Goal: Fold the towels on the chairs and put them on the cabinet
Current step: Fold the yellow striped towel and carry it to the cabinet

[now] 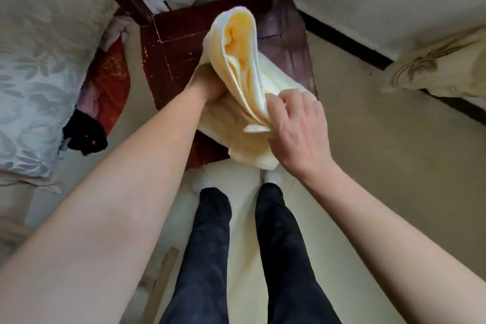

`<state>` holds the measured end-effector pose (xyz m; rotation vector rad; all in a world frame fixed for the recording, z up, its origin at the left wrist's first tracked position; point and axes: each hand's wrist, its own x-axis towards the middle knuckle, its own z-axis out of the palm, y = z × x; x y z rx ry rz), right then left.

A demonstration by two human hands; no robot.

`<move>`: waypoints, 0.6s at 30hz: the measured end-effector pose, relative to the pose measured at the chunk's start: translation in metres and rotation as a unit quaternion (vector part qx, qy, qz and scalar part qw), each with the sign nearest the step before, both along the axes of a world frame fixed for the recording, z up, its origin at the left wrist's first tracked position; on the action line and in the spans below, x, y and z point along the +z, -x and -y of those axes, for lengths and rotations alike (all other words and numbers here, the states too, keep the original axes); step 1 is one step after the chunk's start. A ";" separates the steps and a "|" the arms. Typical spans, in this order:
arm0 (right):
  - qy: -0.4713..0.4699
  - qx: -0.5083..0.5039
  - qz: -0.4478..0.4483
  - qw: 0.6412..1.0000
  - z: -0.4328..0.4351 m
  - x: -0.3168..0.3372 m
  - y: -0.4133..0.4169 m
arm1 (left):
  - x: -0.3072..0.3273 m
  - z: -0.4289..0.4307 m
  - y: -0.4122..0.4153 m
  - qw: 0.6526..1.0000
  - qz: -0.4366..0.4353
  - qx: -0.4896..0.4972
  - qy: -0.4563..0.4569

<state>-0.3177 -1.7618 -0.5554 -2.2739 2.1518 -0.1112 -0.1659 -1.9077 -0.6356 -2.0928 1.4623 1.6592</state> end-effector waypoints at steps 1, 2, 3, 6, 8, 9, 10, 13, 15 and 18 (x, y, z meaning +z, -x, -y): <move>-0.019 0.014 0.008 1.000 -0.013 -0.006 -0.011 | 0.004 0.001 -0.014 0.995 -0.057 0.075 -0.034; -0.046 0.025 0.011 0.999 -0.024 -0.012 -0.021 | 0.013 0.002 -0.026 0.982 -0.101 0.149 -0.062; -0.072 0.033 0.006 0.997 -0.033 -0.020 -0.030 | 0.021 0.003 -0.039 0.967 -0.122 0.204 -0.093; -0.112 0.030 -0.011 0.993 -0.048 -0.038 -0.050 | 0.038 0.015 -0.070 0.946 -0.086 0.301 -0.083; -0.124 0.023 0.002 0.992 -0.053 -0.047 -0.057 | 0.044 0.030 -0.083 0.944 -0.014 0.330 -0.017; -0.129 0.027 0.006 0.991 -0.055 -0.050 -0.059 | 0.052 0.038 -0.084 0.947 0.026 0.319 0.040; -0.137 0.033 0.016 0.990 -0.056 -0.052 -0.061 | 0.059 0.044 -0.080 0.953 0.056 0.283 0.092; -0.172 0.055 0.097 0.979 -0.057 -0.051 -0.062 | 0.087 0.028 -0.039 0.986 0.101 0.004 0.135; -0.157 0.033 0.174 0.972 -0.058 -0.046 -0.058 | 0.090 -0.002 -0.015 0.960 0.158 -0.182 0.144; -0.092 -0.065 0.280 0.953 -0.061 -0.046 -0.044 | 0.057 -0.040 -0.030 0.910 0.217 -0.279 0.219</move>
